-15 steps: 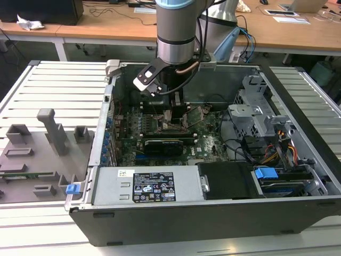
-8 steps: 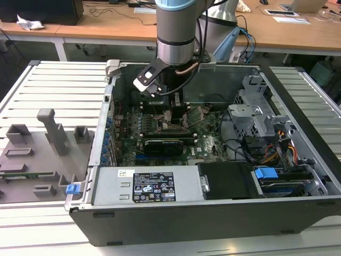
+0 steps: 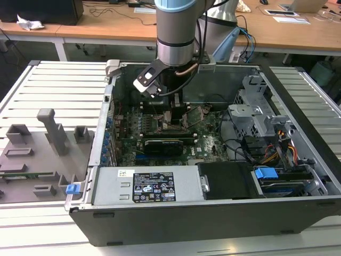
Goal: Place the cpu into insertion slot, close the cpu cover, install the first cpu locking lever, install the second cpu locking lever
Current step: 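Place the cpu into insertion slot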
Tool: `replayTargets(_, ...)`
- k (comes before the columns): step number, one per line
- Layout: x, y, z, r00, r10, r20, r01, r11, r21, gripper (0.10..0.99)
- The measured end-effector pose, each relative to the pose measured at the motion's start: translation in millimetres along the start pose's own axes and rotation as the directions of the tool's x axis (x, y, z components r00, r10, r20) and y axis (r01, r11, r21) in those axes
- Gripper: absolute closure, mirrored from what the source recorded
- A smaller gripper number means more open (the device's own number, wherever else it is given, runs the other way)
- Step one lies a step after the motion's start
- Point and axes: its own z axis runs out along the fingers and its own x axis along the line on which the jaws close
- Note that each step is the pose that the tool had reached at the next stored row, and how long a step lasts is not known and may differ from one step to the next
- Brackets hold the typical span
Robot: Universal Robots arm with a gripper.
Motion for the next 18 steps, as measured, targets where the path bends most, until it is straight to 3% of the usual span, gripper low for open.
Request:
replayTargets(14, 6.1, -0.5, 9.5, 0.9999, 0.015, 0.0004, -0.015, 0.9999, 0.000, 0.545)
replayTargets(15, 7.1, -0.6, 10.8, 0.9999, 0.016, 0.0005, -0.016, 0.9999, 0.000, 0.545)
replayTargets(16, 10.2, -1.1, 17.9, 0.9999, 0.016, 0.0004, -0.016, 0.9999, 0.000, 0.545)
replayTargets(18, 10.4, -1.3, 20.3, 0.9999, 0.017, 0.0001, -0.017, 0.9999, 0.000, 0.545)
